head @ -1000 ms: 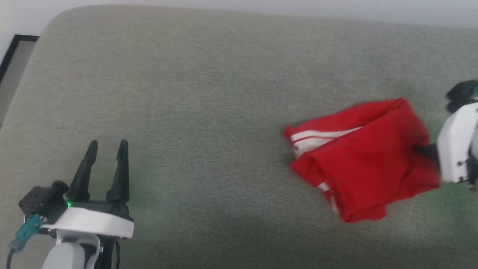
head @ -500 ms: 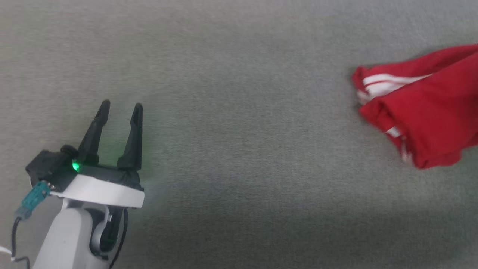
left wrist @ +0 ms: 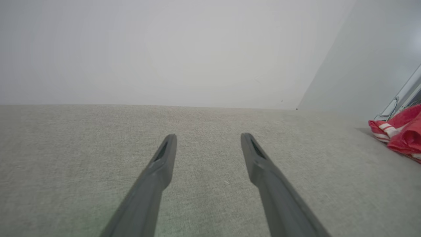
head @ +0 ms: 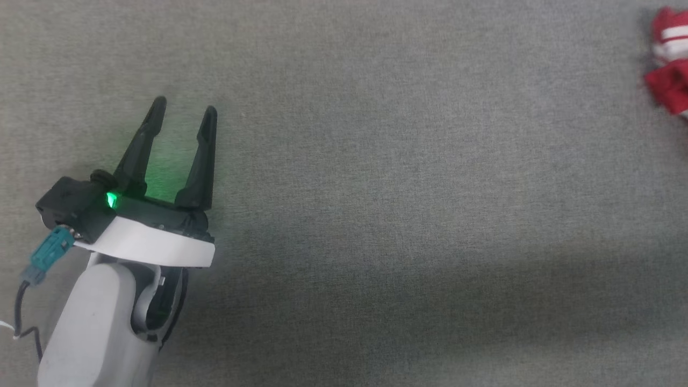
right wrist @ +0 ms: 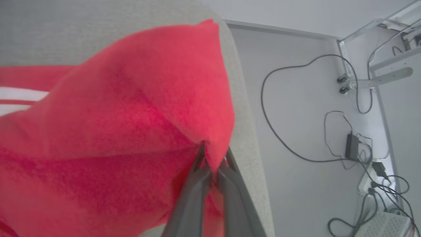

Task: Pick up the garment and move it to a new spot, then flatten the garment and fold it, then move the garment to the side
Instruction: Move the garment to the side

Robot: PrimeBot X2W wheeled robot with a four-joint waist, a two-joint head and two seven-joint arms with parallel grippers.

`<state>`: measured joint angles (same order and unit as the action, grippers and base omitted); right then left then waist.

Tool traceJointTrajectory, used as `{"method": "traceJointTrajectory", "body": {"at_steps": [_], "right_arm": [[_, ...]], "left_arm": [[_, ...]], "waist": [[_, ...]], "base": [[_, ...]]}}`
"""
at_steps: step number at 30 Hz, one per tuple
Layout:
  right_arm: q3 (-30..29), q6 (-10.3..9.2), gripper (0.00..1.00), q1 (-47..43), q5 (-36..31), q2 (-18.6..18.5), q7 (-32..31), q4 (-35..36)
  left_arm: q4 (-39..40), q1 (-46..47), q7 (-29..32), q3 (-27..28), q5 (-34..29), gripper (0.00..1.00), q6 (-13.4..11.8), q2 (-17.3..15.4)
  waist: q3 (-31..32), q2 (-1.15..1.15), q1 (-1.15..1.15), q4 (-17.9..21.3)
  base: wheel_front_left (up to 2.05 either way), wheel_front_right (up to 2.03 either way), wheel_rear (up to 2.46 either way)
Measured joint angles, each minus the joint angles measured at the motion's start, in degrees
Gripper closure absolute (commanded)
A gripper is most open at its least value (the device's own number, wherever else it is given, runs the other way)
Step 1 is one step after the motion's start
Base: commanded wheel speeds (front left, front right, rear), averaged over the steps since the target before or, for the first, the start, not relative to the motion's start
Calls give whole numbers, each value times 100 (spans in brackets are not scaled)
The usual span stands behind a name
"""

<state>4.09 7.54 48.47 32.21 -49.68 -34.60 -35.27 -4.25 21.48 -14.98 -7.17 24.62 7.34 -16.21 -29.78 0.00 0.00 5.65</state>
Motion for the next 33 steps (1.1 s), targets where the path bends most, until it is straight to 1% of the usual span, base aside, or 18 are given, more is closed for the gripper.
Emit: {"method": "traceJointTrajectory", "body": {"at_steps": [4, 10, 18, 19, 21, 22, 23, 28, 33], "right_arm": [[-57, 0, 100, 221, -372, -86, 279, -420], [-56, 1, 100, 443, -846, -65, 669, -931], [46, 0, 100, 704, -1114, 218, 1027, -1463], [63, 0, 87, 739, -1135, 227, 1070, -1507], [113, 0, 36, 809, -1168, 261, 1090, -1621], [133, 0, 20, 829, -1169, 283, 1122, -1658], [122, 0, 0, 859, -1168, 302, 1171, -1712], [205, 0, 0, 1053, -1165, 333, 1192, -1901], [343, 0, 0, 1157, -1061, 367, 1293, -1945]], "left_arm": [[29, 104, 0, -46, -3, 0, 0, -29], [44, 232, 0, -127, -10, 0, 0, -66], [54, 343, 0, -183, -11, 0, 0, -96], [53, 350, 0, -185, -11, 0, 1, -96], [46, 369, 0, -187, 1, 0, 1, -90], [40, 378, 0, -183, 2, 0, 1, -89], [33, 385, 0, -180, 2, 0, 1, -90], [12, 368, 0, -90, 10, 0, 0, -96], [41, 272, 0, 55, 33, 0, 0, -79]], "waist": [[-167, 0, 0, 42], [-366, 0, 0, 29], [-526, 0, 0, -25], [-534, 0, 0, -33], [-538, 0, 0, -51], [-535, 0, 0, -59], [-530, 0, 0, -68], [-460, 0, 0, -89], [-312, 0, 0, -94]], "base": [[0, 0, 0], [0, 0, 0], [0, 0, 0], [0, 0, 0], [0, 0, 0], [0, 0, 0], [0, 0, 0], [0, 0, 0], [0, 0, 0]]}}
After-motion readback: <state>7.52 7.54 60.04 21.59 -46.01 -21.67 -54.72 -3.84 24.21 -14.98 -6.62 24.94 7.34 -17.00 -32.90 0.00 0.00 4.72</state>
